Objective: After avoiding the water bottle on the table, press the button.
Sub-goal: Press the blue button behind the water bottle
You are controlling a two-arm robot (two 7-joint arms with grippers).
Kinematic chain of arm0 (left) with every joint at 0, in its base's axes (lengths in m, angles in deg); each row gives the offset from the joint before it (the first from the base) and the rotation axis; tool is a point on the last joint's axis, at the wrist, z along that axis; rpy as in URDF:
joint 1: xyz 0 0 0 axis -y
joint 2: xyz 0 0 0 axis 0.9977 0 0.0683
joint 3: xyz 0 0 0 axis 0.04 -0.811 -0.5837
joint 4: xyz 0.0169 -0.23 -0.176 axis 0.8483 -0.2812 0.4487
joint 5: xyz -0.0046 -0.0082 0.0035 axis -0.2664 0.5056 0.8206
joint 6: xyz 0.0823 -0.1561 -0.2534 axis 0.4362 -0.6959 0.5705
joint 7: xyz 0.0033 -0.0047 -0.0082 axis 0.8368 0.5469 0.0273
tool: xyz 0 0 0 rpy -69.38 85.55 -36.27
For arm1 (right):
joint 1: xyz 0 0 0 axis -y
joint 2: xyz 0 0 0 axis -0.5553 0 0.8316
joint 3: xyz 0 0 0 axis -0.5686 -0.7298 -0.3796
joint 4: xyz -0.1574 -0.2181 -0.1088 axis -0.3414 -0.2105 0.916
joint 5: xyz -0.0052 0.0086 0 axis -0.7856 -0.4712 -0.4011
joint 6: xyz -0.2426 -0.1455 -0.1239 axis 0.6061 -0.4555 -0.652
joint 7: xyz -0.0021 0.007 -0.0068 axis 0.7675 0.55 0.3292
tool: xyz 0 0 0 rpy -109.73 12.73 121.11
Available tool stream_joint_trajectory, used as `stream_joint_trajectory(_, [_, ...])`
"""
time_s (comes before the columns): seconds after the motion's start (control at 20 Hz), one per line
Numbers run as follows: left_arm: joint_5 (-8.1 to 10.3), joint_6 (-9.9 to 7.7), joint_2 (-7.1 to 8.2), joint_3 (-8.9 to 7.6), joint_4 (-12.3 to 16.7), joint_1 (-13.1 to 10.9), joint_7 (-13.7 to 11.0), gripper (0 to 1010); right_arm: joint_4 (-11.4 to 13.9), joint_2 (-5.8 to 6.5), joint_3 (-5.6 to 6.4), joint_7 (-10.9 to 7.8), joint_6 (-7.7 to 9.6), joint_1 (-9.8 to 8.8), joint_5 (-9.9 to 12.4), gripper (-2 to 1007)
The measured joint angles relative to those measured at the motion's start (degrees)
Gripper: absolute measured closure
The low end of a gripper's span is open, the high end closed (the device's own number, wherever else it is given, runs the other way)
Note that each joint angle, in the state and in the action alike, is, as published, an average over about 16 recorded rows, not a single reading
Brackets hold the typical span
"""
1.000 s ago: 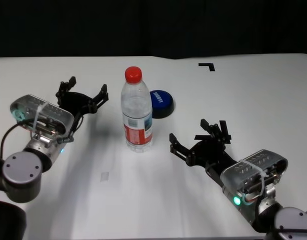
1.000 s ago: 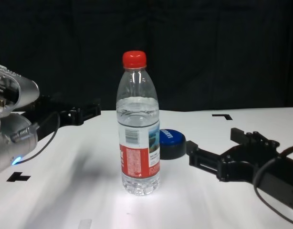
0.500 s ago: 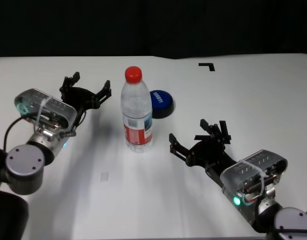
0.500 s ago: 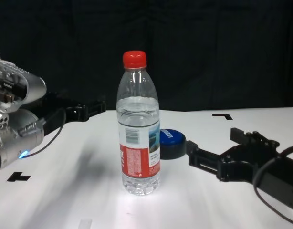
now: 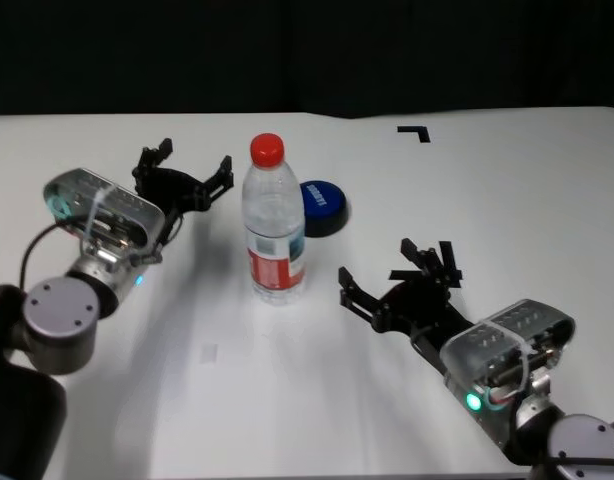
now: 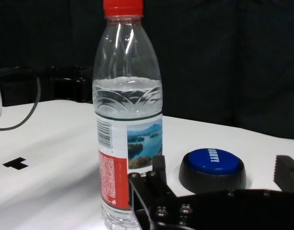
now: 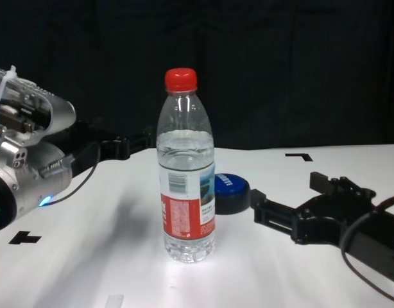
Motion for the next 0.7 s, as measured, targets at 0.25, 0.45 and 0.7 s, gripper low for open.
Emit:
stream_joint_trajectory(0.25, [0.16,0.65,-0.3,0.61,-1.76,1.31,-0.26,7,0.0,0.0,0.0,0.0,0.0,0.0,0.0,2])
stream_joint_trajectory(0.45, [0.31,1.06,-0.51,0.97,-2.85,2.09,-0.4,7,0.0,0.0,0.0,0.0,0.0,0.0,0.0,2])
stream_joint_trajectory(0.7, [0.45,1.45,-0.73,1.31,-3.91,2.8,-0.48,7,0.0,0.0,0.0,0.01,0.0,0.0,0.0,2])
